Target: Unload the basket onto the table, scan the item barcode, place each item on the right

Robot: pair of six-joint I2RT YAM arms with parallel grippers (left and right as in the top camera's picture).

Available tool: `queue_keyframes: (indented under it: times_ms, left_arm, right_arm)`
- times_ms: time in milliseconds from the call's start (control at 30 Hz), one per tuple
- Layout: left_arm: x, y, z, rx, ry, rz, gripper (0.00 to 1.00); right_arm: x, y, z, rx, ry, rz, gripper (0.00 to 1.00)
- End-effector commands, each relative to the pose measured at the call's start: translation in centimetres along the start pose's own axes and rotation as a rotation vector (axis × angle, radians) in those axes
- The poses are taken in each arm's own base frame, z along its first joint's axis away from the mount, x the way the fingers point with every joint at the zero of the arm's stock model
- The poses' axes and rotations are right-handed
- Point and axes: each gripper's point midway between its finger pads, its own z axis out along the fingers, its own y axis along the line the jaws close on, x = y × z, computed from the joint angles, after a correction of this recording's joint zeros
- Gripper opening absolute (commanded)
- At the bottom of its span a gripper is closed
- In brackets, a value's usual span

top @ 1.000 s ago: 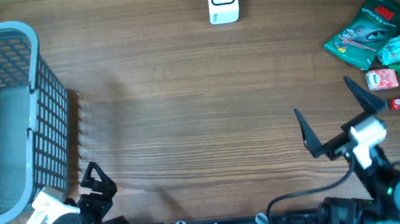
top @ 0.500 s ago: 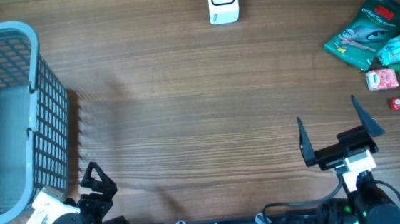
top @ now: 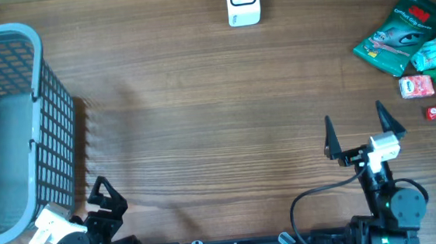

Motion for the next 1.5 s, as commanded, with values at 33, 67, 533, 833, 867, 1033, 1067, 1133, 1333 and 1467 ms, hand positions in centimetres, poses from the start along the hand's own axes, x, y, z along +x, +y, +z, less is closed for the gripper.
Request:
queue_keyframes:
  times_ms: [33, 67, 533, 833, 867, 1033, 1067, 1133, 1333, 1467]
  left_arm:
    - [-0.2, 0.2, 0.0, -0.010, -0.011, -0.007, 1.00]
    - [-0.2, 0.2, 0.0, -0.010, -0.011, -0.007, 1.00]
    - [-0.2, 0.2, 0.0, -0.010, -0.011, -0.007, 1.00]
    - [-0.2, 0.2, 0.0, -0.010, -0.011, -0.007, 1.00]
    - [-0.2, 0.2, 0.0, -0.010, -0.011, -0.007, 1.00]
    - [-0.2, 0.2, 0.0, -0.010, -0.011, -0.007, 1.00]
    - [-0.2, 0.2, 0.0, -0.010, -0.011, -0.007, 1.00]
    - [-0.1, 0.2, 0.0, -0.010, -0.010, -0.007, 1.00]
    - [-0.2, 0.2, 0.0, -0.010, -0.011, -0.007, 1.00]
    - [-0.2, 0.2, 0.0, -0.010, -0.011, -0.007, 1.00]
  right_arm:
    - [2.9, -0.6, -0.2, 0.044, 0.116, 0.017, 1.00]
    - [3.3, -0.7, -0.3, 0.056, 0.135, 0.021, 1.00]
    - [5.2, -2.3, -0.8, 0.162, 0.210, 0.107, 1.00]
    - [5.2, -2.2, -0.8, 0.161, 0.206, 0.135, 1.00]
    - [5.2, -2.2, -0.8, 0.161, 0.206, 0.136, 1.00]
    - [5.2, -2.2, -0.8, 0.162, 0.206, 0.136, 1.00]
    - [5.2, -2.2, -0.8, 0.162, 0.207, 0.136, 1.00]
    - [5.2, -2.2, -0.8, 0.162, 0.207, 0.136, 1.00]
    - [5.2, -2.2, -0.8, 0.162, 0.206, 0.136, 1.00]
    - [5.2, -2.2, -0.8, 0.162, 0.206, 0.136, 1.00]
